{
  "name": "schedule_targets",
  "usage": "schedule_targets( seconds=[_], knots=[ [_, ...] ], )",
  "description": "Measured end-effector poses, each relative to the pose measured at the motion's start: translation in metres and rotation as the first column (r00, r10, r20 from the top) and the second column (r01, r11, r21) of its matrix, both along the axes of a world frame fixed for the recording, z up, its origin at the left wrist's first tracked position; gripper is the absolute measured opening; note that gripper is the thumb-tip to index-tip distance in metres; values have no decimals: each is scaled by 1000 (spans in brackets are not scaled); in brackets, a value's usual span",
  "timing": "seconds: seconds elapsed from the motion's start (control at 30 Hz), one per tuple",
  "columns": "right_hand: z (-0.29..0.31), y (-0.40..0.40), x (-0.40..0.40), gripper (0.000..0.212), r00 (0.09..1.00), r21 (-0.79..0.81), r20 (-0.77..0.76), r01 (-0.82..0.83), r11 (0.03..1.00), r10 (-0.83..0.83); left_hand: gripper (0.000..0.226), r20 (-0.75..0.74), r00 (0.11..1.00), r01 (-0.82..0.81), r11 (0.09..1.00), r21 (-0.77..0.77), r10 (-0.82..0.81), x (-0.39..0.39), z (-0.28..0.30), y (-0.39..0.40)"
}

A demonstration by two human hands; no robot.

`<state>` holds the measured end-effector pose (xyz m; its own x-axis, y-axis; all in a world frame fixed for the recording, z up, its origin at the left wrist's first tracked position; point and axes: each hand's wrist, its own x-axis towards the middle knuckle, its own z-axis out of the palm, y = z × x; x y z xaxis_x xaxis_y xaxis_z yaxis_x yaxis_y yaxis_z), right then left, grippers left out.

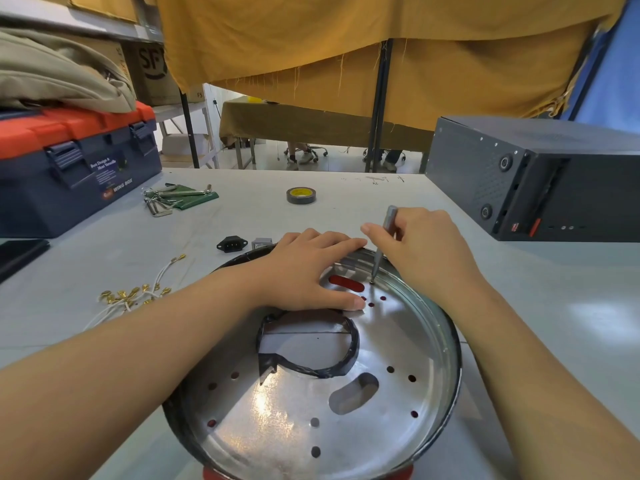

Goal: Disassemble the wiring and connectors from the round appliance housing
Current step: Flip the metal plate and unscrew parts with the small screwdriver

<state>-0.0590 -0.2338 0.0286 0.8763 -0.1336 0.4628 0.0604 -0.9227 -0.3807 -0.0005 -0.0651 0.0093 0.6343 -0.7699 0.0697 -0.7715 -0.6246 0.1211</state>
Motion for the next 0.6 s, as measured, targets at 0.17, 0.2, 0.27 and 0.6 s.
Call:
schedule_targets(
  seconds=[0.17,0.2,0.27,0.6],
  knots=[
    [4,0,-2,44,999,-38,-34,-4,999,3,84,3,1000,3,1000,-2,-3,-2,1,0],
    [4,-1,-2,43,998,-17,-51,-33,999,32,84,-1,1000,2,1000,-1,-2,-2,1,0],
    [6,-2,-3,41,993,28,-86,-75,997,77,84,-8,1000,-1,1000,3,1,-2,2,0],
    [11,-14,-8,30,957,112,-192,-200,973,219,84,-9,1000,0,1000,8,0,-2,2,0]
  ],
)
